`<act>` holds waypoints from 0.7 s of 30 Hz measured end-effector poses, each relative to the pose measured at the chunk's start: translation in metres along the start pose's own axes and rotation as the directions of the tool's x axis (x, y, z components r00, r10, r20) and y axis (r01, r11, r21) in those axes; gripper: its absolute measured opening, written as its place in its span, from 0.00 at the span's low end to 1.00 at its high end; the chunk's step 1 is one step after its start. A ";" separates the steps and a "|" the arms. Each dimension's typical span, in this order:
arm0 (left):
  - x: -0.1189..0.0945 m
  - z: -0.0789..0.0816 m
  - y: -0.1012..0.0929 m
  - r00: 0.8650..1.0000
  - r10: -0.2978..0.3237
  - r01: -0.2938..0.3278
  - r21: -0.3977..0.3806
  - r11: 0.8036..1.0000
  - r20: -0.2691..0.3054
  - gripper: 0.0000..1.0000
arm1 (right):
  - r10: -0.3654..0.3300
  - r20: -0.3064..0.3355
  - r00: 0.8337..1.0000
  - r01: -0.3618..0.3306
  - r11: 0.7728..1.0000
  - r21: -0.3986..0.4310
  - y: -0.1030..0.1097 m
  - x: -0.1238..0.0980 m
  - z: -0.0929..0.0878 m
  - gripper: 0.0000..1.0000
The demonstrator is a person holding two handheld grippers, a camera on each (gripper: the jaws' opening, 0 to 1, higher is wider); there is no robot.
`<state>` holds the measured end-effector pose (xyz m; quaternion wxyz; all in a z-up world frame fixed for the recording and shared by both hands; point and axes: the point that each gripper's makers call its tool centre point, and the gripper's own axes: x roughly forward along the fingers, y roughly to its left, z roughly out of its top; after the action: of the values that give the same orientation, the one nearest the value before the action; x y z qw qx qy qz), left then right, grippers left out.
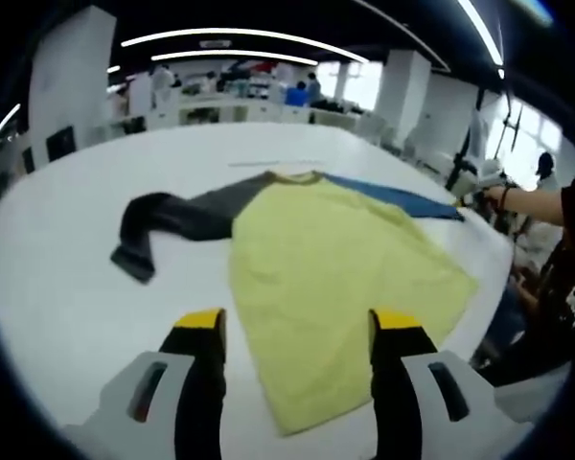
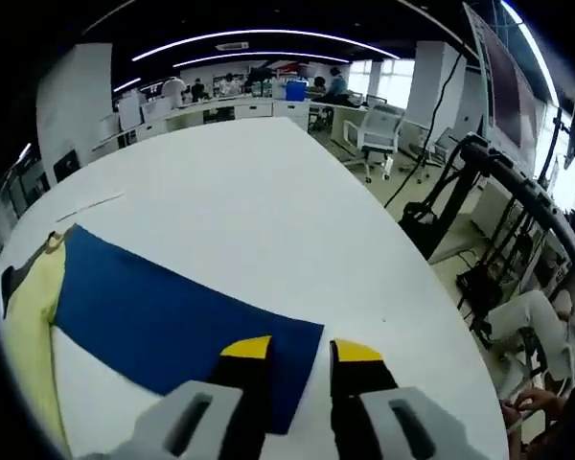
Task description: Fold the garment on the visible template until the final outline fits inside the template.
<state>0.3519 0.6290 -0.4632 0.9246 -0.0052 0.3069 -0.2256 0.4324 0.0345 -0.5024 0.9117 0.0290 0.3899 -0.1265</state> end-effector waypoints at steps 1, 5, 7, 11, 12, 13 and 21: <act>0.000 0.000 0.000 1.000 0.000 0.000 0.000 1.000 0.002 0.56 | 0.006 -0.007 1.000 -0.006 1.000 0.018 0.001 -0.003 -0.001 0.21; 0.000 0.000 0.000 1.000 -0.002 0.002 -0.005 1.000 0.006 0.56 | 0.018 -0.042 0.999 -0.016 0.998 0.060 0.004 -0.008 -0.012 0.26; 0.000 0.000 0.000 1.000 -0.004 0.004 -0.004 1.000 0.007 0.56 | 0.034 -0.065 0.997 -0.028 0.996 0.087 0.007 -0.010 -0.020 0.26; -0.002 0.000 0.000 1.000 -0.007 0.007 -0.003 1.000 0.010 0.56 | 0.039 -0.095 0.995 -0.030 0.995 0.094 0.011 -0.010 -0.030 0.26; -0.002 0.000 0.000 1.000 -0.009 0.009 -0.001 1.000 0.014 0.56 | 0.040 -0.099 0.994 -0.030 0.995 0.096 0.012 -0.011 -0.032 0.26; -0.003 0.000 0.000 1.000 -0.009 0.009 0.000 1.000 0.015 0.56 | 0.038 -0.104 0.994 -0.028 0.995 0.100 0.012 -0.011 -0.033 0.26; -0.003 0.005 0.001 1.000 -0.007 0.007 -0.004 1.000 0.026 0.59 | 0.020 -0.140 0.990 -0.003 0.993 0.117 0.011 -0.010 -0.039 0.22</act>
<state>0.3530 0.6306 -0.4577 0.9277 -0.0113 0.2953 -0.2282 0.4009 0.0534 -0.5232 0.8793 0.0935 0.4451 -0.1414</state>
